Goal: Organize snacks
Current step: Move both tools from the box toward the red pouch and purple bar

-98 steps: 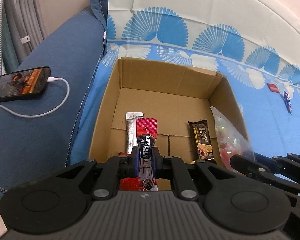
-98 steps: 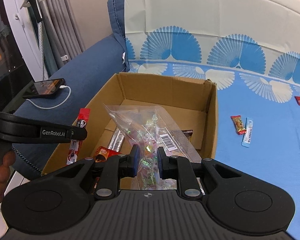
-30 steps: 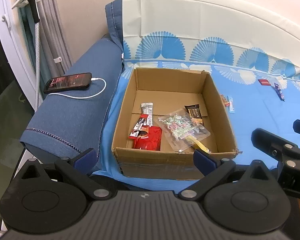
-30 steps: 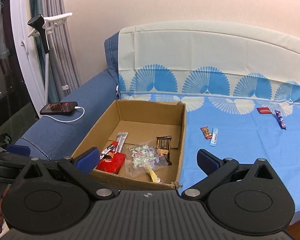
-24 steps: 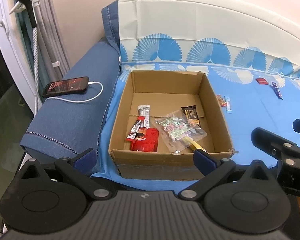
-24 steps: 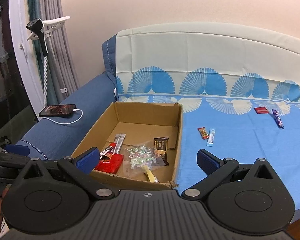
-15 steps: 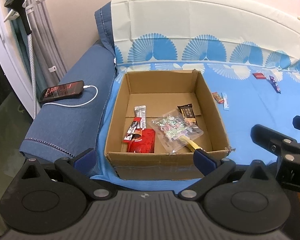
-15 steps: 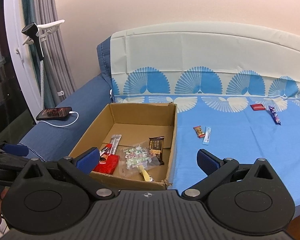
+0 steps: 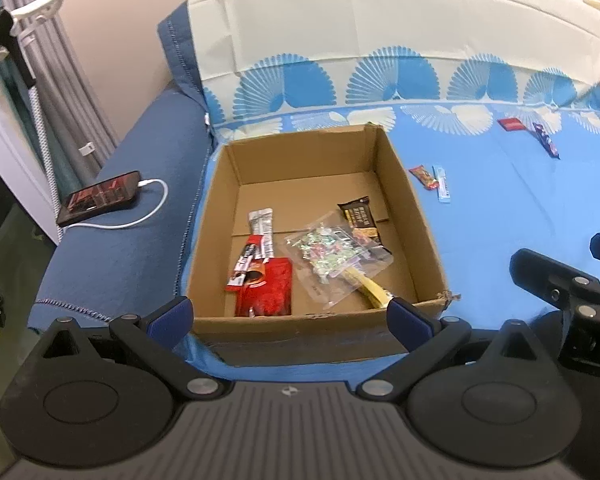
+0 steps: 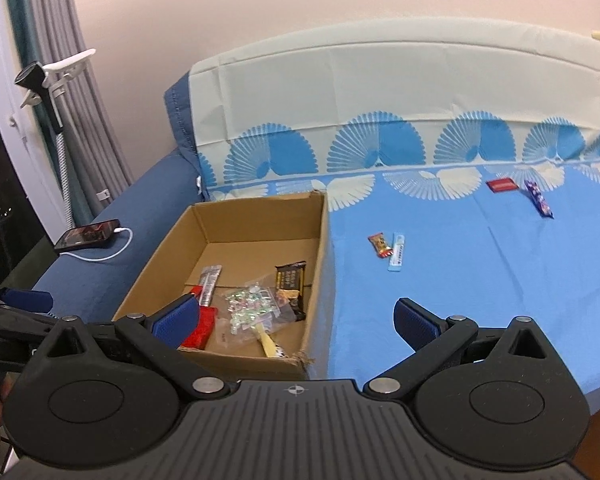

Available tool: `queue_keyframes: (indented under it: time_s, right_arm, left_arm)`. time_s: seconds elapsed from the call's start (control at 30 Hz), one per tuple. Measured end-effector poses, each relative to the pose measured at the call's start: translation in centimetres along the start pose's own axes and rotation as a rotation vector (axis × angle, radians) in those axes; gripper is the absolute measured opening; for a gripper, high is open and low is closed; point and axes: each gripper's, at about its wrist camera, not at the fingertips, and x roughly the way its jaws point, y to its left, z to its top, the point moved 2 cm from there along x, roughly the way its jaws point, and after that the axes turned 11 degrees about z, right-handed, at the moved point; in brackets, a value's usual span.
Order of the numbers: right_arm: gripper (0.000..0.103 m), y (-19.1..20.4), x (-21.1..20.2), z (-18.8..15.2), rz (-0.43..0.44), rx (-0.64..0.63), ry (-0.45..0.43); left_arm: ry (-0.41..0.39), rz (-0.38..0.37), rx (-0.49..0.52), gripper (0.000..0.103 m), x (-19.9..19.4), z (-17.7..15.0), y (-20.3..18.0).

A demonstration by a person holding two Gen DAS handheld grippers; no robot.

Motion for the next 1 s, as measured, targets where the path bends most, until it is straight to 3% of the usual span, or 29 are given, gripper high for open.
queue_keyframes:
  time_s: [0.2,0.47,0.77,0.9,1.0]
  right_arm:
    - [0.103,-3.4,0.4,0.4,-0.044,0.045,-0.001]
    - [0.103,-11.1,-0.4,2.0,-0.202,0.09,-0.052]
    - [0.103,-24.7,0.2,6.3,-0.372,0.092,-0.128]
    - [0.103,-31.1,2.7,8.5,-0.415,0.088,-0.144]
    - [0.103,-36.9,5.9,9.7,-0.44,0.118,-0.131]
  left_arm:
    - [0.003,-0.018,0.032,0.103,0.9,2.5,-2.9]
    - [-0.005,-0.094,0.09,0.103,2.7,8.5,-9.6]
    - [-0.022,-0.162,0.122,0.103,8.3,18.7,-19.1]
    - [-0.091,-0.202,0.216,0.103,12.1,23.9,-25.5]
    - [-0.137,-0.275,0.322,0.103,15.9,27.6,-31.8]
